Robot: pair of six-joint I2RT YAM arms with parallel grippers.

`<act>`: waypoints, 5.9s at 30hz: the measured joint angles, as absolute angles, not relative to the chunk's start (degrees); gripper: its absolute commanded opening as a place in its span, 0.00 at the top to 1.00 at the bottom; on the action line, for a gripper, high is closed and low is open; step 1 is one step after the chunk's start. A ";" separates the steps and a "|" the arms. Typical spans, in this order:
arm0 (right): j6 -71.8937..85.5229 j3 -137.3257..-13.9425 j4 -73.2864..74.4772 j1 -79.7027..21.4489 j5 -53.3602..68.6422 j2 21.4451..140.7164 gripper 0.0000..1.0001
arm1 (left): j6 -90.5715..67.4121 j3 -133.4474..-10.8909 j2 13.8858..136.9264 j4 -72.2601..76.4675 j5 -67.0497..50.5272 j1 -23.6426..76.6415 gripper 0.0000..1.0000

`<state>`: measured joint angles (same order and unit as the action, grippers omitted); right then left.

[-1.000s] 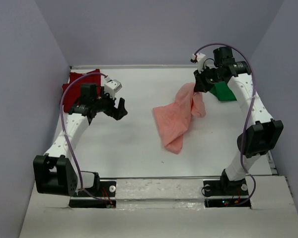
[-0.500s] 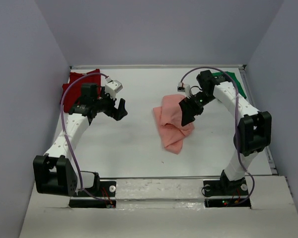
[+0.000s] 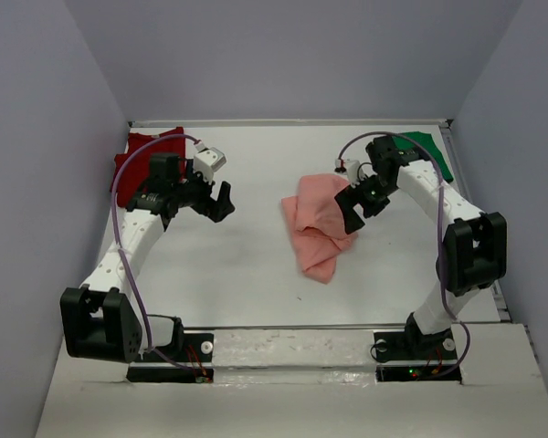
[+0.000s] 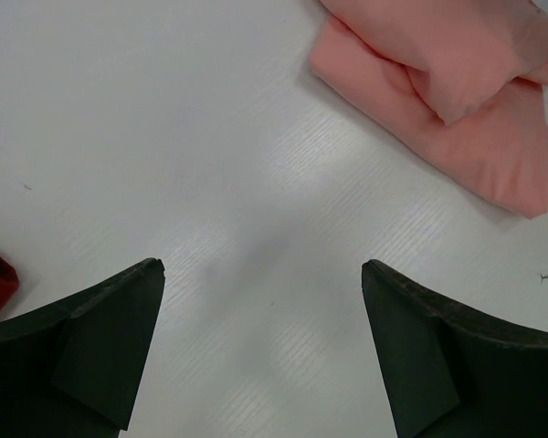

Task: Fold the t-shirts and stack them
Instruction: Flatten out the tshirt

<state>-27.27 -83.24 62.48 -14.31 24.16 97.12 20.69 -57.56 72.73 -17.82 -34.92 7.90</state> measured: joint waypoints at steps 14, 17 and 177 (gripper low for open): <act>-25.85 -75.68 53.17 -11.77 20.29 105.30 0.06 | 21.08 -57.01 71.26 -17.85 -34.17 7.90 0.01; -25.74 -75.68 51.81 -10.68 20.29 107.39 0.09 | 21.15 -56.86 71.26 -17.85 -34.04 7.90 0.01; -25.23 -83.40 43.55 4.49 -10.46 96.14 0.01 | 24.73 -78.52 114.80 -32.60 -43.81 45.04 0.63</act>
